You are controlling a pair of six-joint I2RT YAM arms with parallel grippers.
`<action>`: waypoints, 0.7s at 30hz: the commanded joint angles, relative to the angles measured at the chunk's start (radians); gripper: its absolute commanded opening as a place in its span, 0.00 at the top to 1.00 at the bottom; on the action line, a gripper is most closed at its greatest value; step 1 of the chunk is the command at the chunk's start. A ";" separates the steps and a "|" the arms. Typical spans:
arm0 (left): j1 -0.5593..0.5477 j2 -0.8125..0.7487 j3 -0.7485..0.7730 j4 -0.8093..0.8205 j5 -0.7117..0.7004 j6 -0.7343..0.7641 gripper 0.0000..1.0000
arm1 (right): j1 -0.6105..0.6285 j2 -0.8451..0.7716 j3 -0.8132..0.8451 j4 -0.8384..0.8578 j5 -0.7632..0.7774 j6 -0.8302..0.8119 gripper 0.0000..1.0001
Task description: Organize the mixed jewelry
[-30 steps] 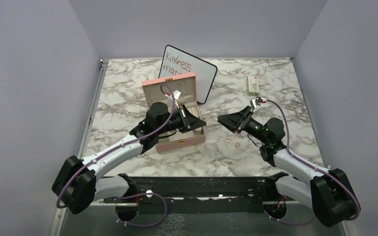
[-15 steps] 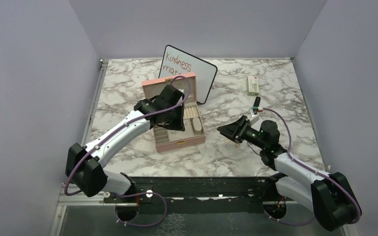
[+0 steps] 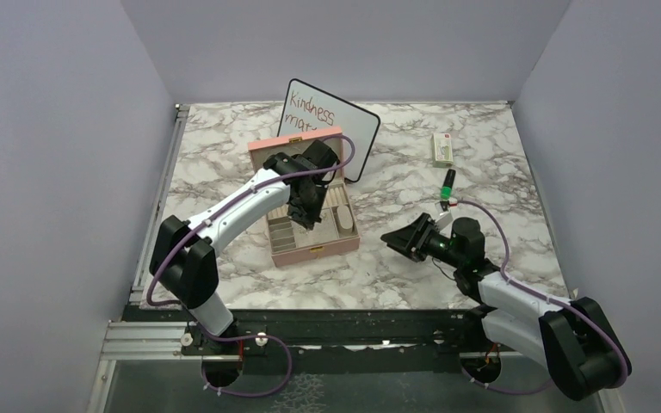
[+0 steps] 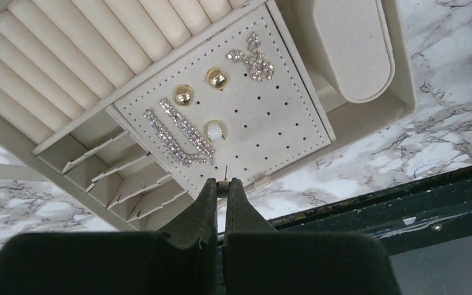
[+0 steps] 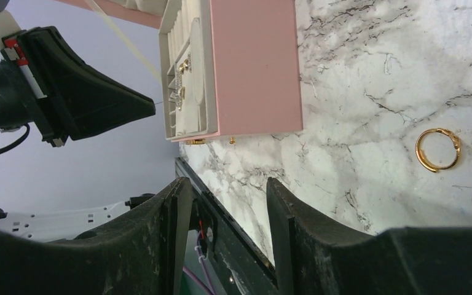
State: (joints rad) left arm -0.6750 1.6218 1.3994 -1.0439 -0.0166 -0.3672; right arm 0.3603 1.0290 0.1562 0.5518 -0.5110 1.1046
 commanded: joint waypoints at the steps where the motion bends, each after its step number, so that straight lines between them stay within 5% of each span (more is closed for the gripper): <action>1: 0.003 0.035 0.051 -0.018 0.014 0.018 1.00 | 0.005 0.001 0.000 0.020 0.028 -0.029 0.48; 21: 0.001 0.088 0.065 0.036 0.024 -0.019 1.00 | 0.006 0.026 0.006 0.031 0.015 -0.022 0.49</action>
State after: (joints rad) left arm -0.6750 1.7000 1.4322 -1.0328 -0.0044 -0.3752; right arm 0.3603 1.0561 0.1558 0.5571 -0.5091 1.0958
